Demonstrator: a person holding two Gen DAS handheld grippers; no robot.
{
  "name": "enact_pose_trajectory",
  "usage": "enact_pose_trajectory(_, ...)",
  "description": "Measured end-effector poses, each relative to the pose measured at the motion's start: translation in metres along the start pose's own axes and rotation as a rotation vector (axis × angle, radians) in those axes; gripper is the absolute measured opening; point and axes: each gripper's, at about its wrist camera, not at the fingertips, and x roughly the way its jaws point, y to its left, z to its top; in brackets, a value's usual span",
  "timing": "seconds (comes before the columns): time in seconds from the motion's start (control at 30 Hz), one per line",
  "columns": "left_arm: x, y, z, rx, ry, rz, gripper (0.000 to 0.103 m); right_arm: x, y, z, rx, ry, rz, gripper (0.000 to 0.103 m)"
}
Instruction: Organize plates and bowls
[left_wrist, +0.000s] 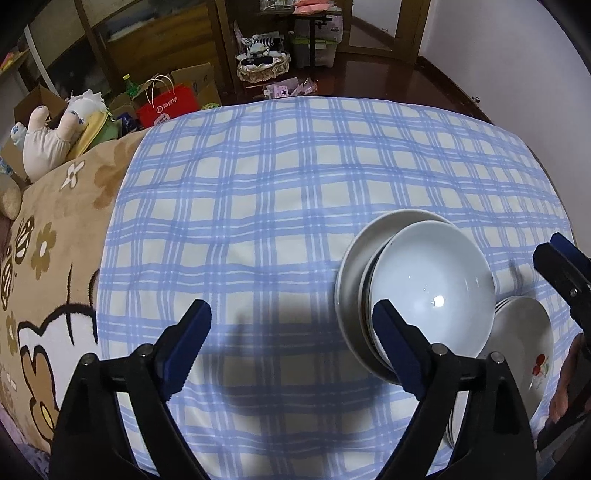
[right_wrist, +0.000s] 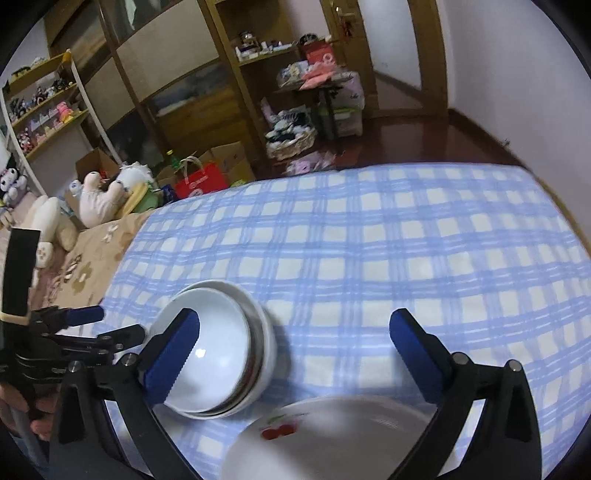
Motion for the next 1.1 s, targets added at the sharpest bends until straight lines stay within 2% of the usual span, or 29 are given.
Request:
enact_pose_trajectory(0.07, 0.001, 0.003, 0.001, -0.005, 0.004, 0.007, 0.089, -0.001, -0.002, 0.0, -0.015, -0.015, -0.035, 0.103)
enact_pose_trajectory(0.23, 0.004, 0.015, 0.002, -0.038, 0.017, 0.037, 0.089, 0.004, -0.008, 0.001, -0.052, 0.017, -0.097, 0.103)
enact_pose_trajectory(0.53, 0.02, 0.022, 0.005, -0.062, 0.077, 0.03, 0.089, 0.018, -0.024, -0.004, 0.019, 0.119, -0.084, 0.103)
enact_pose_trajectory(0.83, 0.03, 0.019, 0.006, -0.067, 0.113, 0.03, 0.089, 0.033, -0.024, -0.014, 0.006, 0.19, -0.096, 0.103)
enact_pose_trajectory(1.1, 0.031, 0.014, 0.004, -0.035, 0.125, 0.065, 0.089, 0.042, -0.017, -0.02, -0.011, 0.233, -0.082, 0.103)
